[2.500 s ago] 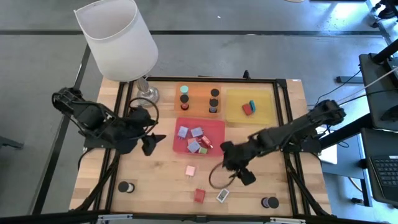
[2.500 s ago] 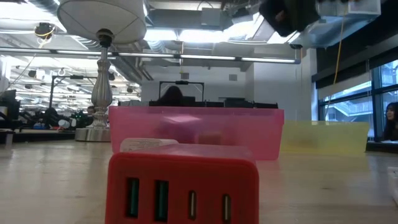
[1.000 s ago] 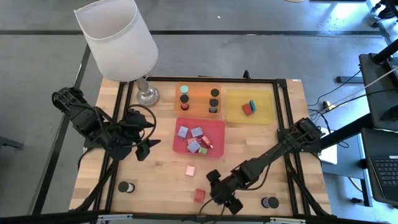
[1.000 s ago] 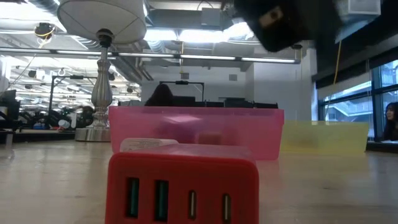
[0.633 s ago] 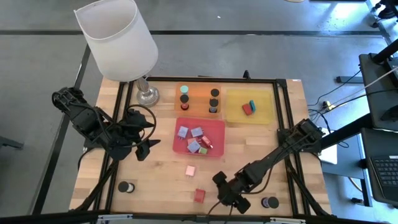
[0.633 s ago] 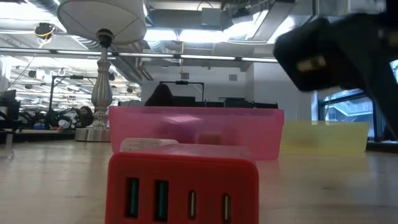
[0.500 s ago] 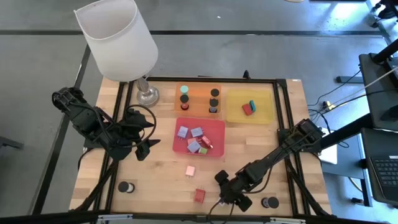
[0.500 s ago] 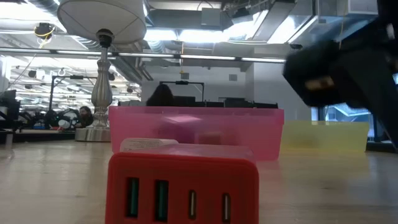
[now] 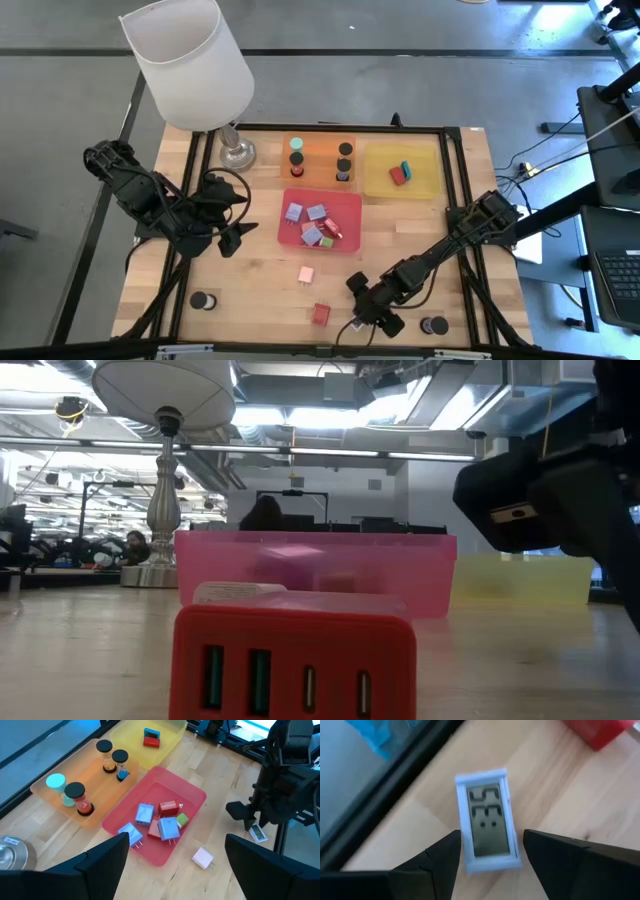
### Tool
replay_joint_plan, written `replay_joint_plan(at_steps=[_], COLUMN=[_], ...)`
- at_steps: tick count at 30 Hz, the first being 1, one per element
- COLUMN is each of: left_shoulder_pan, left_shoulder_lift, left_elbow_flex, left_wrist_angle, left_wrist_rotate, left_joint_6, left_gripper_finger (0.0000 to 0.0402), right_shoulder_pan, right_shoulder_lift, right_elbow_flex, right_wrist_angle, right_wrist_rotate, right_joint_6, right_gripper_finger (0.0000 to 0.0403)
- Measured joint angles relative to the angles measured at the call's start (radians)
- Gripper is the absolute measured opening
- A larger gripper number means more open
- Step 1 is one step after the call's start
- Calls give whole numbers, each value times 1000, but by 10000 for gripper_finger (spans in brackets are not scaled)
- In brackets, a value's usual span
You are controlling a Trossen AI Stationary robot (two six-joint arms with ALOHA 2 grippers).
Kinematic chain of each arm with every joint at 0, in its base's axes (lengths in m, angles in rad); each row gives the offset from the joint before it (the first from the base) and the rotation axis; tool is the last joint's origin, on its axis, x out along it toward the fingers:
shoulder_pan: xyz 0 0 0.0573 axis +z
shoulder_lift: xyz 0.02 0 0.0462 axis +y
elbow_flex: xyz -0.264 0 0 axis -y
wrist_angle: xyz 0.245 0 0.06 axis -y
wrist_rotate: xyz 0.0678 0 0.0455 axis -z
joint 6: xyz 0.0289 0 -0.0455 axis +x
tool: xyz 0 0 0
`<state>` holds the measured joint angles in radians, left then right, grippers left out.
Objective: Pick & Place Office items
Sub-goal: Put the white digital clock into the yellow bin
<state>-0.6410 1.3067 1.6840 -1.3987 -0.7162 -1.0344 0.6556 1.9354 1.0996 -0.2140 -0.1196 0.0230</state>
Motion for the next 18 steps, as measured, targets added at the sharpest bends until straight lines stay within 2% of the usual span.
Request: replay_joint_plan(at_steps=[11, 14, 18], left_shoulder_pan=[0, 0, 0], left_shoulder_lift=[0, 0, 0], left_elbow_flex=[0, 0, 0], left_wrist_angle=[0, 0, 0], left_wrist_rotate=[0, 0, 0], left_joint_6=[0, 0, 0], left_gripper_finger=[326, 326, 326], right_shoulder_pan=[0, 0, -4], right_shoulder_lift=[0, -1, -18], right_elbow_flex=[0, 1, 0], right_wrist_angle=[20, 23, 15], right_wrist_rotate=[7, 28, 47], right_joint_6=[30, 118, 276], right_gripper_finger=[162, 148, 148])
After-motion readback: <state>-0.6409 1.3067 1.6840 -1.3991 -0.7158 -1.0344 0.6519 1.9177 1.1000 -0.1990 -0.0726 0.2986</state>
